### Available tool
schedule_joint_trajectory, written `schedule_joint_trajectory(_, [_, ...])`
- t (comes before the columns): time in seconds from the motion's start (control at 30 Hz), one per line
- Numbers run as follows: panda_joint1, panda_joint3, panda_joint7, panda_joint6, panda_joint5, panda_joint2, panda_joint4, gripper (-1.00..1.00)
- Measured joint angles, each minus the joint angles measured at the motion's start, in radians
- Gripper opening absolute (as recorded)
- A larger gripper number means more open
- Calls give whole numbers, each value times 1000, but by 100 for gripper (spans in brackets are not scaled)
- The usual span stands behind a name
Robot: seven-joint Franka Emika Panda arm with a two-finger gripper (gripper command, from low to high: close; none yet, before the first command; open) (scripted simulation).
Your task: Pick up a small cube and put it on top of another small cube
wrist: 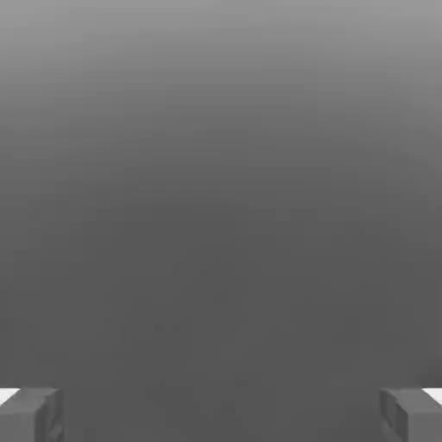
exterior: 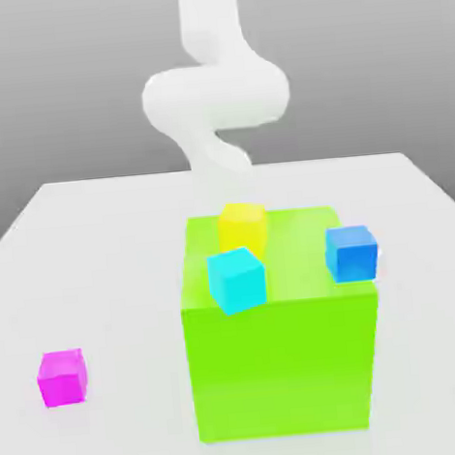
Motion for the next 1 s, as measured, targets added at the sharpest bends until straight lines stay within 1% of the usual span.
schedule_joint_trajectory(0.3, [-214,-30,316,175,-44,333,-133,0])
schedule_joint_trajectory(0.53, [-339,-95,533,309,-46,586,-236,0])
schedule_joint_trajectory(0.63, [-403,-127,604,367,-15,695,-280,0])
schedule_joint_trajectory(0.73, [-444,-138,648,426,44,804,-319,0])
schedule_joint_trajectory(0.9, [-485,-90,614,566,122,986,-302,0])
schedule_joint_trajectory(0.93, [-497,-77,607,596,131,1022,-295,-100])
schedule_joint_trajectory(1.0, [-497,-77,607,596,131,1022,-295,-100])
